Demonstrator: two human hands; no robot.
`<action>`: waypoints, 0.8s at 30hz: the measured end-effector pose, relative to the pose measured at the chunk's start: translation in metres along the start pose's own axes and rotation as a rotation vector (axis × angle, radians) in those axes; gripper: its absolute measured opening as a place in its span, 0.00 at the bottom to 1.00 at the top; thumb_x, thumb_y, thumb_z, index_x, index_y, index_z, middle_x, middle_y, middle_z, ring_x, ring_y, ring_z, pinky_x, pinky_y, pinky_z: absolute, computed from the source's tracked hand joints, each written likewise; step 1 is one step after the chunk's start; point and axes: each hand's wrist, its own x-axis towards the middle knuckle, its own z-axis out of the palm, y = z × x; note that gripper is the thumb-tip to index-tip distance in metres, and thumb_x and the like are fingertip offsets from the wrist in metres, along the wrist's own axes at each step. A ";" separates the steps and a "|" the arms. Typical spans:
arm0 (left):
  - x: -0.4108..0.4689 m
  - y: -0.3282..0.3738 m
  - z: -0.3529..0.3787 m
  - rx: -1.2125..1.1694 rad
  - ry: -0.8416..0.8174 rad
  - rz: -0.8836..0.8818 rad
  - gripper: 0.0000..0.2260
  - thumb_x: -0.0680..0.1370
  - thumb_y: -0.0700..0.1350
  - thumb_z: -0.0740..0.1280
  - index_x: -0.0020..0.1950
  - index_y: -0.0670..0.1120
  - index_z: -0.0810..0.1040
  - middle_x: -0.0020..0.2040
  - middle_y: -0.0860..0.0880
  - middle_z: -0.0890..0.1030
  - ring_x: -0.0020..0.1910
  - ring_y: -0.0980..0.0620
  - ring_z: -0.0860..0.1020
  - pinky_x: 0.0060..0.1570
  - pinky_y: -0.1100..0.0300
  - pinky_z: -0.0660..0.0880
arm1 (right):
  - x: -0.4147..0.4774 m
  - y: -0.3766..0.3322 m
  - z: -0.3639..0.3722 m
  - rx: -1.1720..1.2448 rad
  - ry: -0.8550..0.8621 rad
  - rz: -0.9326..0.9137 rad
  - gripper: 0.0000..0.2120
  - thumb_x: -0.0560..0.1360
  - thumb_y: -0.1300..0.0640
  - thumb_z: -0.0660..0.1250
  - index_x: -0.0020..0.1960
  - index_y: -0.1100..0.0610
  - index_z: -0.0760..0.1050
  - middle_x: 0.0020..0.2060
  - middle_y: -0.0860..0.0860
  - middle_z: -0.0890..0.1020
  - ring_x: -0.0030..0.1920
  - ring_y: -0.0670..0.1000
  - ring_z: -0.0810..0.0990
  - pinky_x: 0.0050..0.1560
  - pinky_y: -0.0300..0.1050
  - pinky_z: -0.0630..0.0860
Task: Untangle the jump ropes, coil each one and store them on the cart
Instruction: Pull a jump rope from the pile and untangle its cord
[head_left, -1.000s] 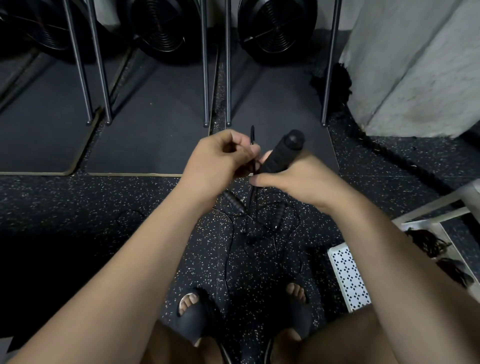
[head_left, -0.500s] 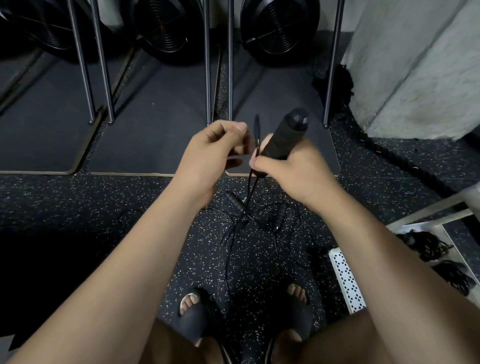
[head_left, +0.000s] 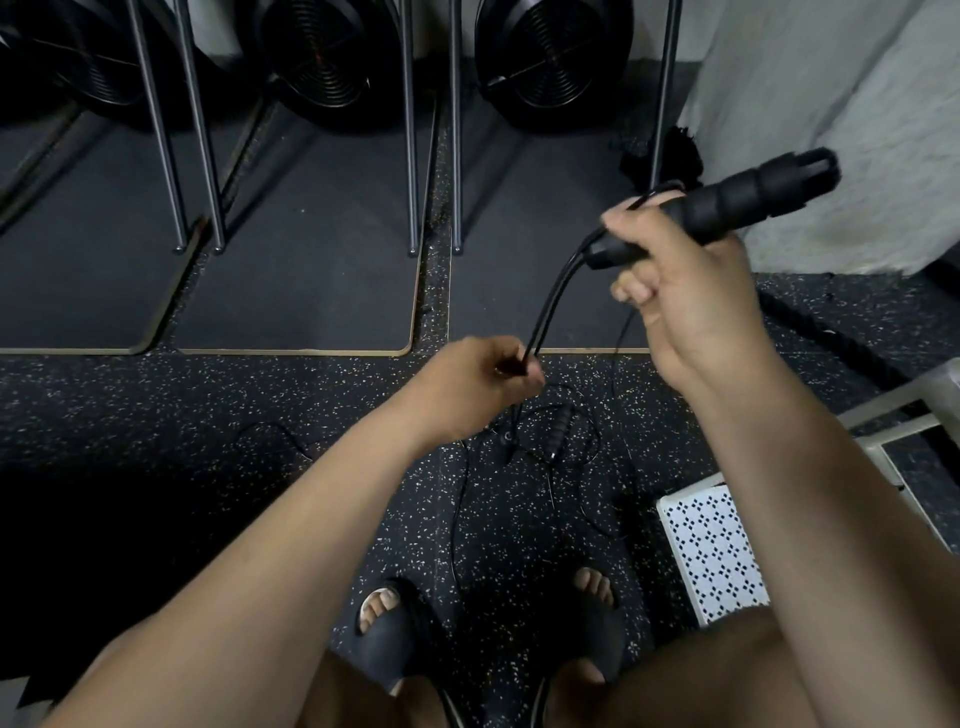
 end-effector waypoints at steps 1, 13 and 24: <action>0.001 -0.002 0.001 0.047 -0.021 0.001 0.04 0.84 0.50 0.70 0.51 0.52 0.84 0.46 0.49 0.87 0.40 0.49 0.83 0.46 0.52 0.81 | 0.001 -0.001 -0.002 0.024 0.015 0.010 0.10 0.78 0.63 0.74 0.42 0.54 0.77 0.24 0.46 0.65 0.25 0.47 0.61 0.33 0.44 0.65; 0.008 -0.002 -0.008 0.092 0.143 0.056 0.06 0.84 0.46 0.71 0.49 0.54 0.85 0.45 0.55 0.87 0.45 0.48 0.87 0.46 0.50 0.85 | 0.003 0.011 -0.010 -0.264 -0.077 0.065 0.02 0.76 0.59 0.77 0.48 0.54 0.85 0.30 0.50 0.76 0.28 0.47 0.69 0.35 0.44 0.70; -0.002 0.022 -0.030 -0.353 0.349 0.206 0.02 0.83 0.39 0.72 0.54 0.42 0.84 0.51 0.39 0.86 0.40 0.51 0.85 0.43 0.63 0.78 | -0.016 0.034 0.008 -0.862 -0.540 0.231 0.08 0.73 0.52 0.80 0.38 0.46 0.82 0.33 0.41 0.83 0.36 0.43 0.78 0.39 0.39 0.72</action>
